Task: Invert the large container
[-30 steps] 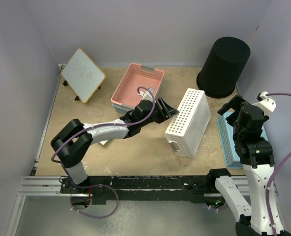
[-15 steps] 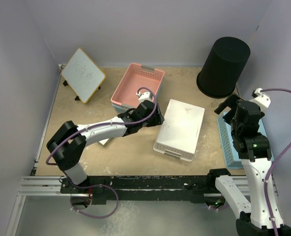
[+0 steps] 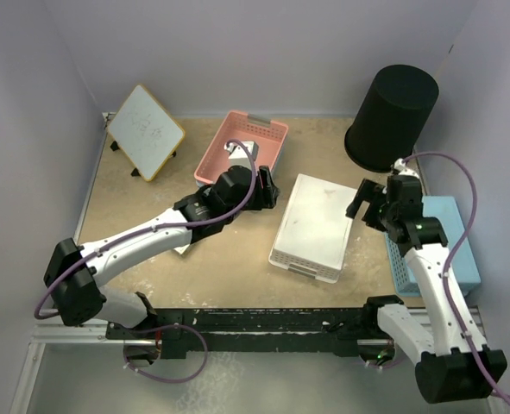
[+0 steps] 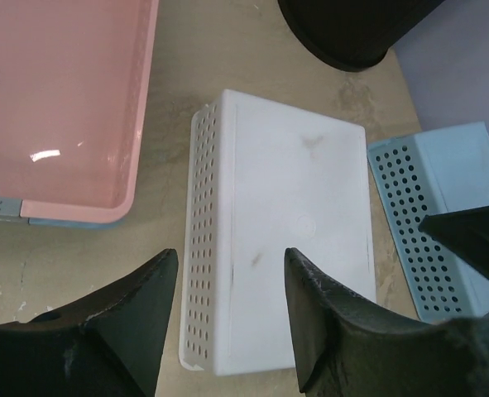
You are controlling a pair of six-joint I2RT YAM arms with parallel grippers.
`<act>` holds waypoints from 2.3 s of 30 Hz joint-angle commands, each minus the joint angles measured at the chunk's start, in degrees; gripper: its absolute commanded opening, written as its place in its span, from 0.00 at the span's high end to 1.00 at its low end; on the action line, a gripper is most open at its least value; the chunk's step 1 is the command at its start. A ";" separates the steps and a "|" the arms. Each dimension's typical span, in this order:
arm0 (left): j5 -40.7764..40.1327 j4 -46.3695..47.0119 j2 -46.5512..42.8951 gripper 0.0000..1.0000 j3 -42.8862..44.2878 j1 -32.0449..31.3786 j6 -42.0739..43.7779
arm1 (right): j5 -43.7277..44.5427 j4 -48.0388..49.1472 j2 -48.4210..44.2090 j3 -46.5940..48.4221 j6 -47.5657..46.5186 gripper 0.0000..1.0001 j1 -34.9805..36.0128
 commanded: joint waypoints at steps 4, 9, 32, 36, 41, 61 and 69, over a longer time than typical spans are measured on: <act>4.58 -0.32 -2.64 0.48 -5.81 -0.03 1.04 | -6.49 4.75 3.27 -10.30 3.92 0.00 0.30; 4.52 0.94 -5.50 0.48 -9.93 -0.03 -0.84 | -14.05 17.96 10.29 -13.38 6.14 0.00 0.30; -10.06 -7.13 -17.75 0.47 -9.01 0.10 5.42 | -31.19 15.45 -0.38 -8.81 -2.01 0.00 11.92; -14.38 -8.46 -18.77 0.46 -8.28 0.06 6.52 | -33.52 10.72 -3.81 -10.69 -1.92 0.00 23.31; -18.30 -9.73 -20.32 0.46 -7.99 0.06 6.65 | -33.88 7.11 -1.09 -14.18 -1.45 0.00 31.60; -20.24 -10.77 -24.34 0.46 -10.07 0.06 5.07 | -0.34 16.98 27.07 -1.65 -5.26 0.00 23.50; -19.97 -10.74 -24.21 0.46 -10.53 0.06 4.40 | 1.57 22.12 39.56 10.19 -6.26 0.00 18.50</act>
